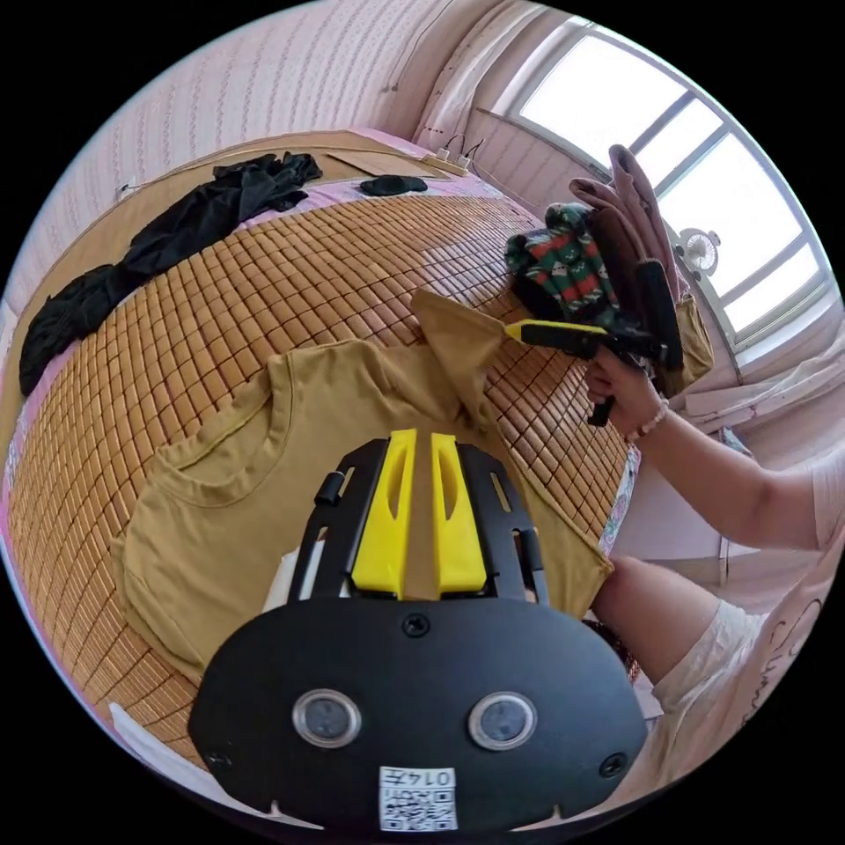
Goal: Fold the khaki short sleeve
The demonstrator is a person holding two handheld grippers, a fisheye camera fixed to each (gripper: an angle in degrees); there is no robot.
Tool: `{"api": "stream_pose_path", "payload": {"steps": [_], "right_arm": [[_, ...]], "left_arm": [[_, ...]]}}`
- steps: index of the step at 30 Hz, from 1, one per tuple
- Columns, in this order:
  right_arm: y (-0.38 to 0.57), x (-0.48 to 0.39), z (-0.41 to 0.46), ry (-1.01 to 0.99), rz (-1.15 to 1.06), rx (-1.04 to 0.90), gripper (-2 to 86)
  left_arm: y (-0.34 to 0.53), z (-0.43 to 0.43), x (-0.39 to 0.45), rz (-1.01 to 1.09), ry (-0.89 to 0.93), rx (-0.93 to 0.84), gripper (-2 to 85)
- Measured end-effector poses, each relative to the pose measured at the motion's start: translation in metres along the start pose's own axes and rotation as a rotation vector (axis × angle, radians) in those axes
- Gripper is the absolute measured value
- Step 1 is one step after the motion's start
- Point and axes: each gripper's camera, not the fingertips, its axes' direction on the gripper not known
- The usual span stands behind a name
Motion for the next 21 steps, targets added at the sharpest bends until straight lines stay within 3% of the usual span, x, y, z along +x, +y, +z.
{"api": "stream_pose_path", "payload": {"steps": [7, 14, 17, 21], "right_arm": [[0.043, 0.063, -0.004, -0.012, 0.252, -0.039, -0.3], [0.034, 0.057, -0.004, -0.017, 0.25, -0.026, -0.3], [0.025, 0.057, 0.004, -0.021, 0.26, -0.061, -0.3], [0.012, 0.055, 0.006, -0.026, 0.281, -0.082, -0.2]], "left_arm": [[-0.121, 0.08, 0.035, 0.138, 0.028, -0.078, 3.5], [-0.182, 0.17, 0.091, 0.399, 0.014, -0.244, 5.3], [-0.184, 0.175, 0.097, 0.495, -0.028, -0.225, 4.6], [-0.182, 0.147, 0.07, 0.369, 0.02, -0.118, 4.9]]}}
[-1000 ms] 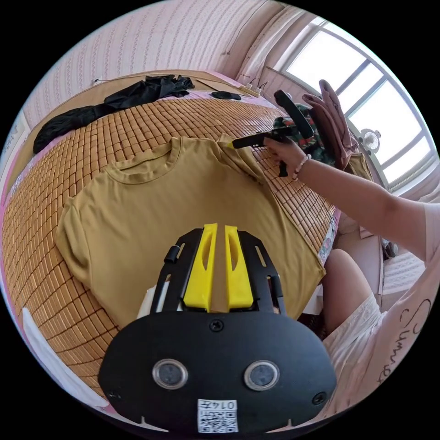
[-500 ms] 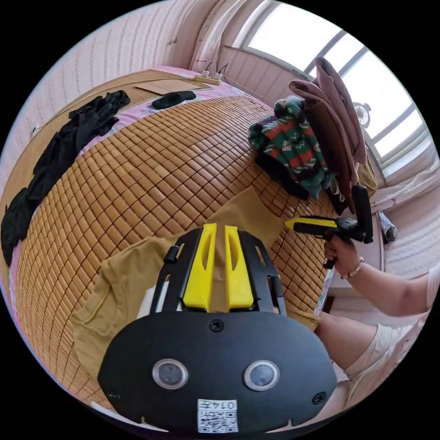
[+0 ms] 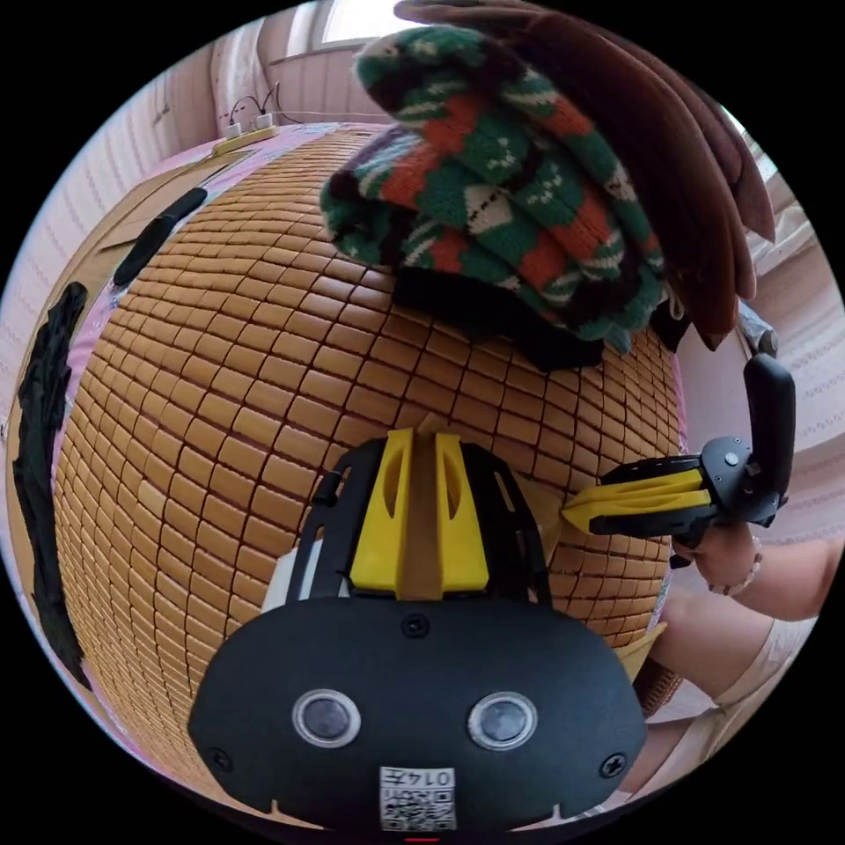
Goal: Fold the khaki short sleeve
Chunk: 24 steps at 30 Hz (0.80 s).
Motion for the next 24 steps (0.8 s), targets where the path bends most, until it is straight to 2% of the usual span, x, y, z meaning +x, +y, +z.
{"api": "stream_pose_path", "payload": {"steps": [3, 6, 7, 11, 15, 18, 21, 24], "right_arm": [[-0.007, -0.013, -0.003, 0.109, -0.008, -0.053, -0.1], [-0.013, -0.058, -0.003, 0.338, -0.165, -0.088, -0.1], [-0.017, -0.083, 0.002, 0.352, -0.253, -0.103, -0.2], [-0.031, -0.179, 0.039, 0.185, -0.54, -0.134, -0.1], [-0.04, -0.313, 0.114, -0.116, -0.86, -0.231, 0.6], [-0.034, -0.418, 0.171, -0.23, -1.065, -0.308, 2.3], [-0.02, -0.506, 0.233, -0.197, -1.174, -0.361, 5.3], [-0.005, -0.553, 0.299, 0.004, -1.214, -0.434, 5.7]], "left_arm": [[0.045, -0.052, -0.023, -0.147, 0.059, 0.152, 5.0], [0.131, -0.102, -0.046, -0.35, 0.04, 0.259, 4.7], [0.152, -0.111, -0.05, -0.399, 0.025, 0.274, 4.6], [0.312, -0.172, -0.076, -0.789, -0.154, 0.293, 2.3], [0.446, -0.216, -0.097, -1.117, -0.338, 0.252, 0.2], [0.496, -0.234, -0.107, -1.186, -0.358, 0.282, 0.4], [0.52, -0.24, -0.114, -1.215, -0.331, 0.3, 2.2], [0.538, -0.246, -0.114, -1.231, -0.293, 0.351, 3.3]]}}
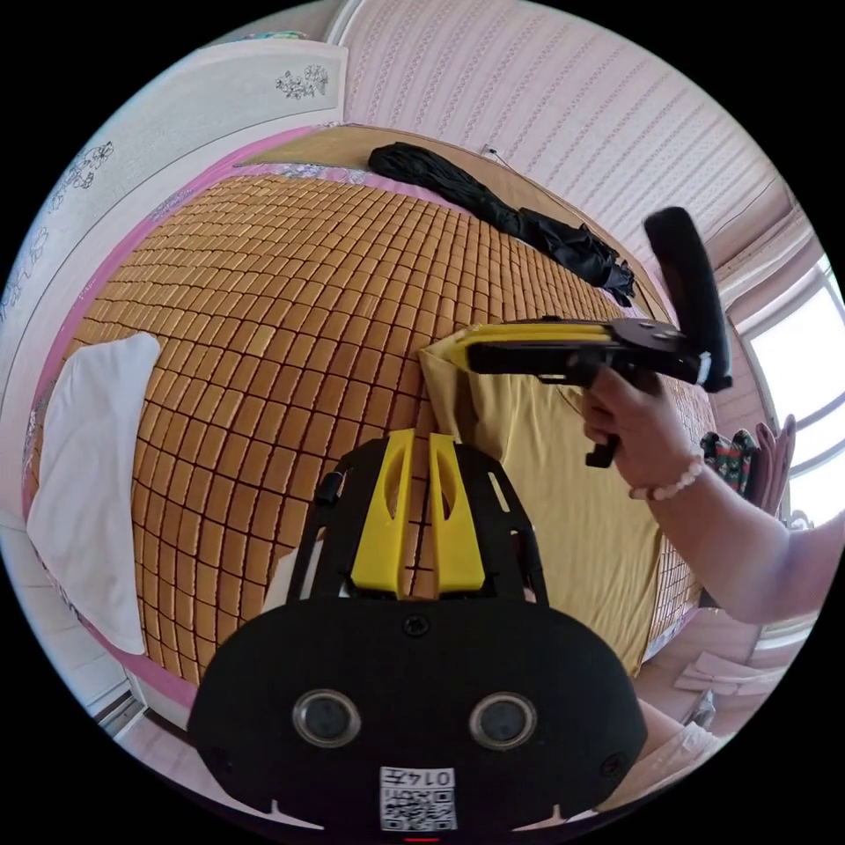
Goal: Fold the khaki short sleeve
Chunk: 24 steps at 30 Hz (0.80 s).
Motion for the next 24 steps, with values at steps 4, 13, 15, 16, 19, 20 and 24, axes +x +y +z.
{"api": "stream_pose_path", "payload": {"steps": [4, 13, 15, 16, 19, 20, 24], "right_arm": [[-0.005, 0.0, 0.001, 0.069, 0.009, 0.026, 0.2], [0.133, 0.057, -0.096, -0.067, 0.423, 0.294, 0.0], [0.151, 0.07, -0.088, -0.054, 0.494, 0.212, 0.2], [0.159, 0.076, -0.082, -0.045, 0.526, 0.156, 0.4], [0.164, 0.083, -0.082, -0.044, 0.56, 0.148, 1.1], [0.163, 0.083, -0.083, -0.043, 0.552, 0.158, 1.4], [0.136, 0.084, -0.079, -0.006, 0.501, 0.185, 4.5]], "left_arm": [[0.005, -0.012, -0.012, -0.011, 0.039, 0.018, 3.4], [-0.002, -0.043, -0.011, 0.027, 0.168, 0.075, 2.9], [-0.01, -0.037, -0.002, 0.076, 0.197, 0.033, 3.6], [-0.013, -0.035, 0.002, 0.09, 0.204, 0.02, 3.8], [-0.023, -0.022, 0.021, 0.163, 0.216, -0.046, 5.0], [-0.027, -0.019, 0.029, 0.188, 0.221, -0.069, 5.5], [-0.038, -0.018, 0.059, 0.269, 0.21, -0.079, 6.2]]}}
